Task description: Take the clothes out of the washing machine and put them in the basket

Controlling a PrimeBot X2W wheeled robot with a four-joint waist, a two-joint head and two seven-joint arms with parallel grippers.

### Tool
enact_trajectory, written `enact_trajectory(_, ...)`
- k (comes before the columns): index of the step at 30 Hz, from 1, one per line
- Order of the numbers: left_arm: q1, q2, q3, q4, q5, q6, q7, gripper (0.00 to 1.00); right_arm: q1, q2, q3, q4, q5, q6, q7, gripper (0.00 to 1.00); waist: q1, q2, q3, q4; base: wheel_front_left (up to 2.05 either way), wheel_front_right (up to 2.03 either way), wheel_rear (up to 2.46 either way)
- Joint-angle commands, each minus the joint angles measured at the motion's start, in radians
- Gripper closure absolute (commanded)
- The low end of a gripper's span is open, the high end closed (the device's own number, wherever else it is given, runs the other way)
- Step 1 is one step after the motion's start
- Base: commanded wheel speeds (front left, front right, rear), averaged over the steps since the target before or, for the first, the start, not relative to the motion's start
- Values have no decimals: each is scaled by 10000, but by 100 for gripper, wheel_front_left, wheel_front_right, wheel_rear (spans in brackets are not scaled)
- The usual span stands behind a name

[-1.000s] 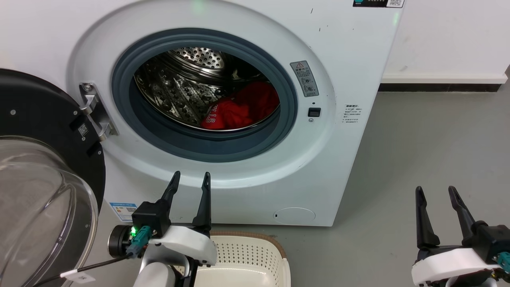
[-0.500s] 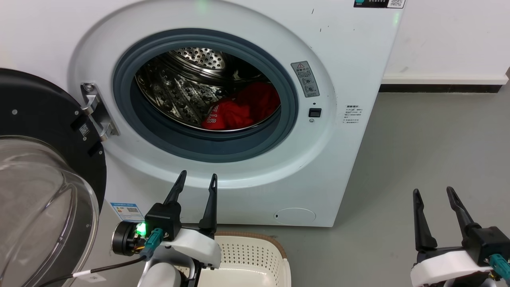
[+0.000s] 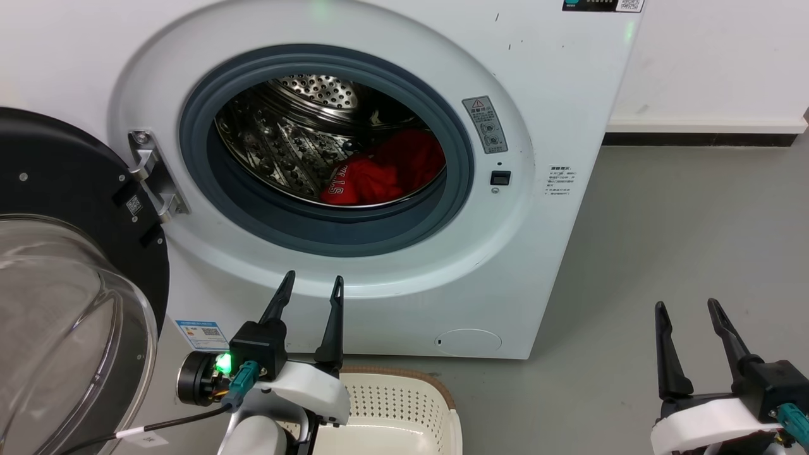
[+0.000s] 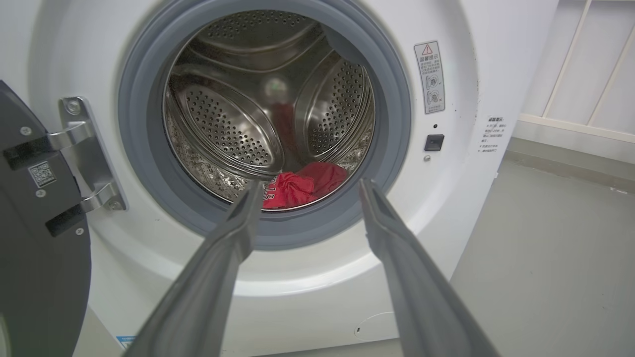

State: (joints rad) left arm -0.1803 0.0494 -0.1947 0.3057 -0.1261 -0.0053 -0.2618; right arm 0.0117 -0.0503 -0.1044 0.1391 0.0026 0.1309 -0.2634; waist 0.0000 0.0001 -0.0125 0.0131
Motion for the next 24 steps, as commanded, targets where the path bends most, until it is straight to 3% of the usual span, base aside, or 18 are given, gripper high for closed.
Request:
enact_trajectory(1,-82,16,8,14,-20,27,-47,0,23,2,-3,30,32,-3,-20,0,0,-1,4,7,0,0,0)
enact_trajectory(13,-244,16,37,45,16,95,-47,0,-95,2,13,-103,143,-3,-20,0,0,-1,242,26,0,0,0)
enact_trajectory(24,-1483,14,158,212,102,431,-38,0,-793,2,28,-746,267,-3,-20,0,0,-1,1695,-179,0,0,0)
